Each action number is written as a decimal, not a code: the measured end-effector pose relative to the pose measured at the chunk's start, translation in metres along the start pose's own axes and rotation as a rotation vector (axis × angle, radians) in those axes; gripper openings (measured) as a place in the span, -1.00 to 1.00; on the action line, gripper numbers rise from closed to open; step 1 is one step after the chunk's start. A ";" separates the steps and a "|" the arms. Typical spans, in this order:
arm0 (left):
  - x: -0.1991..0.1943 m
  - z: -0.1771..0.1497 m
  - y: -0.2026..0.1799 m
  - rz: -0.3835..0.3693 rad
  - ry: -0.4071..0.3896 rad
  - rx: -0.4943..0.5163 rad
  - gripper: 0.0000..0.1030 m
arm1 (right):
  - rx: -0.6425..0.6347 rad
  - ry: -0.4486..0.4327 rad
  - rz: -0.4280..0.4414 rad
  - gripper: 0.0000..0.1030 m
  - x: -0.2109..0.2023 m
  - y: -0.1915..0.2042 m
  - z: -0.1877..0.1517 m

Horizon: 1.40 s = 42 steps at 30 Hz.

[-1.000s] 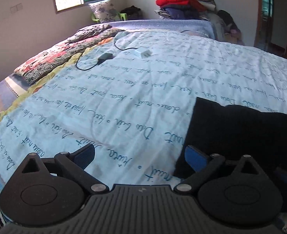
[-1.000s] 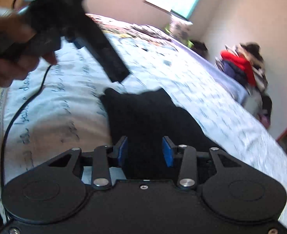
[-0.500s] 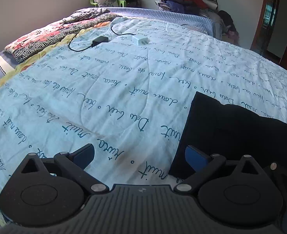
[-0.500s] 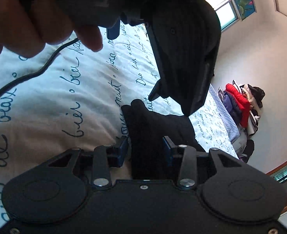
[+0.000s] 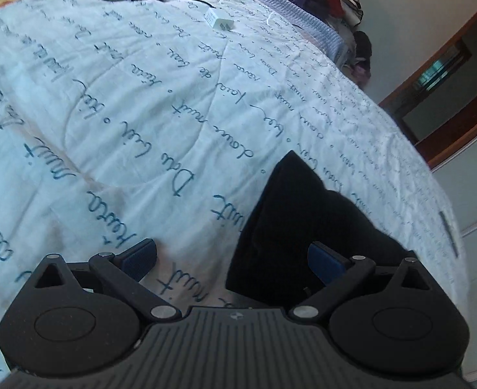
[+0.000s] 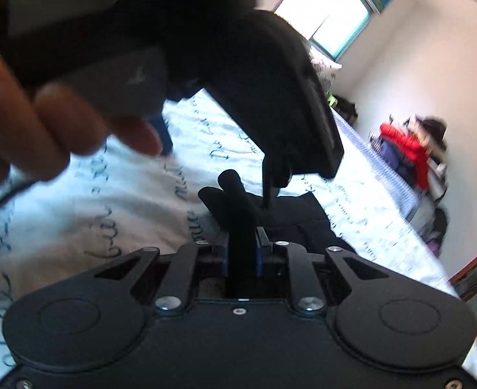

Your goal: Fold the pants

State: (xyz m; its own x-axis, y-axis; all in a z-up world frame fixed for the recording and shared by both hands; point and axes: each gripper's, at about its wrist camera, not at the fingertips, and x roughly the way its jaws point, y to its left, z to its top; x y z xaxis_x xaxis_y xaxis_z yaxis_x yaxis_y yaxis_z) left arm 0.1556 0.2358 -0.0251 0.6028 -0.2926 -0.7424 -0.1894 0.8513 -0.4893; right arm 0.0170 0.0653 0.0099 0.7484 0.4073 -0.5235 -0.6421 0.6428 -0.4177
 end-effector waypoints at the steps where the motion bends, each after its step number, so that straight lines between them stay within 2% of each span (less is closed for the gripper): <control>1: 0.003 0.002 0.000 -0.030 0.005 -0.020 0.95 | 0.036 -0.008 0.012 -0.72 -0.004 -0.006 0.001; 6: 0.023 0.012 -0.005 -0.106 0.039 -0.091 0.95 | 0.199 -0.042 0.077 -0.72 -0.018 -0.035 -0.001; 11: 0.042 0.022 -0.014 -0.150 0.061 -0.093 0.94 | 0.309 -0.062 0.110 -0.72 -0.024 -0.047 -0.001; 13: 0.048 0.025 -0.016 -0.158 0.062 -0.110 0.85 | 0.346 -0.069 0.117 -0.72 -0.021 -0.058 -0.002; 15: 0.052 0.028 -0.018 -0.170 0.068 -0.117 0.48 | 0.374 -0.076 0.120 -0.72 -0.018 -0.062 -0.004; 16: 0.054 0.030 -0.019 -0.182 0.078 -0.110 0.36 | 0.384 -0.078 0.120 -0.72 -0.016 -0.062 -0.004; 18: 0.061 0.031 -0.021 -0.205 0.112 -0.115 -0.09 | 0.399 -0.081 0.124 -0.73 -0.016 -0.061 -0.007; 21: 0.063 0.029 -0.022 -0.211 0.109 -0.113 -0.48 | 0.414 -0.065 0.135 -0.72 -0.009 -0.060 -0.010; 22: 0.062 0.028 -0.024 -0.209 0.104 -0.104 -0.51 | 0.424 -0.050 0.153 -0.68 -0.011 -0.064 -0.012; 24: 0.057 0.026 -0.027 -0.202 0.084 -0.068 -0.58 | 0.471 -0.078 0.191 -0.69 -0.020 -0.076 -0.015; 27: 0.049 0.021 -0.034 -0.178 0.049 -0.009 -0.61 | 0.645 -0.128 0.271 -0.68 -0.031 -0.109 -0.029; 29: 0.041 0.017 -0.044 -0.149 0.011 0.045 -0.62 | 0.691 -0.112 0.228 -0.67 -0.026 -0.122 -0.035; 32: 0.026 0.010 -0.061 -0.108 -0.046 0.110 -0.63 | 0.574 -0.010 0.083 -0.66 -0.002 -0.117 -0.033; 34: 0.018 0.005 -0.071 -0.092 -0.069 0.132 -0.63 | 0.543 0.006 0.064 -0.66 0.011 -0.112 -0.032; 36: 0.008 -0.001 -0.080 -0.090 -0.090 0.151 -0.65 | 0.565 -0.009 0.093 -0.66 0.015 -0.110 -0.030; 39: -0.005 -0.009 -0.095 -0.074 -0.124 0.183 -0.65 | 0.543 -0.051 0.052 -0.66 0.003 -0.107 -0.029; 42: -0.016 -0.018 -0.106 -0.098 -0.142 0.191 -0.65 | 0.549 -0.096 0.016 -0.66 -0.022 -0.110 -0.032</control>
State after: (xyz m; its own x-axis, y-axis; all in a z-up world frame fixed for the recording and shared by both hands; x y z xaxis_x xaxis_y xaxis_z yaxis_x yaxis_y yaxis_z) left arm 0.1521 0.1429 0.0306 0.7162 -0.3254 -0.6174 0.0172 0.8926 -0.4504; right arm 0.0662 -0.0355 0.0435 0.7676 0.4608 -0.4455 -0.4918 0.8692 0.0517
